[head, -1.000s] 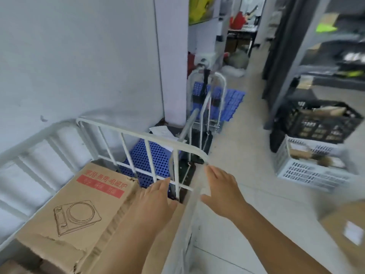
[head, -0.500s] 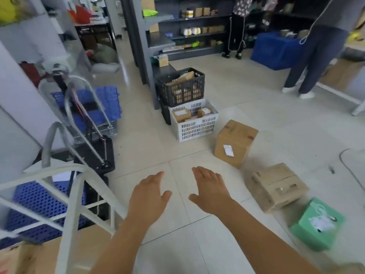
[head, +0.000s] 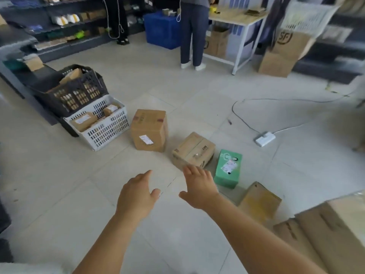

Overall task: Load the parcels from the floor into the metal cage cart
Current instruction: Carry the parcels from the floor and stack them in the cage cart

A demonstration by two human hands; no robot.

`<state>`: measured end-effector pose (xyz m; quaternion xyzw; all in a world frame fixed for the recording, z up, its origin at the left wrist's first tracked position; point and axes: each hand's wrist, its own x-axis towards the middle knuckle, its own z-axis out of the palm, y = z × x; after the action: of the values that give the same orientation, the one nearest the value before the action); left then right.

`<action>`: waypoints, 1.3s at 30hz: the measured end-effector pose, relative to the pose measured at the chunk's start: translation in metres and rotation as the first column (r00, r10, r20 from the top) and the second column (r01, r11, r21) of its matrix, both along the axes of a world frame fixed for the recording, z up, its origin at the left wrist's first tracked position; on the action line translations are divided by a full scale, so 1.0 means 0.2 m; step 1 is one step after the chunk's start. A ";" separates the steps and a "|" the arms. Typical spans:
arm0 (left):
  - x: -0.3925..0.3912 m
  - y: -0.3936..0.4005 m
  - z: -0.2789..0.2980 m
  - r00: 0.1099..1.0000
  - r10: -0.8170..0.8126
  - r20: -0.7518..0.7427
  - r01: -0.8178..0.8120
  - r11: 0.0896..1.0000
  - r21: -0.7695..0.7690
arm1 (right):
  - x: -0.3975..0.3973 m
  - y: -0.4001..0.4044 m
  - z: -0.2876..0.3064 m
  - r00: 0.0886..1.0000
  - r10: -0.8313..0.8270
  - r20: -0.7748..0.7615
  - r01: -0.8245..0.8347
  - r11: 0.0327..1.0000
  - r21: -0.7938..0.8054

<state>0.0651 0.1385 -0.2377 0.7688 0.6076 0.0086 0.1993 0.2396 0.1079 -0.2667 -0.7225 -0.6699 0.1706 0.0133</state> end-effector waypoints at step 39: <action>2.82 -0.86 -0.49 0.334 -0.941 -0.050 0.923 0.337 -0.186 | 1.89 -2.14 -0.48 -0.208 -0.978 -0.005 0.967 -0.205 -0.149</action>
<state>0.6283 -0.0333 -0.3355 0.9620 0.0702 -0.2020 0.1697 0.6181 -0.3193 -0.3627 -0.9629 0.1479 0.1702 0.1480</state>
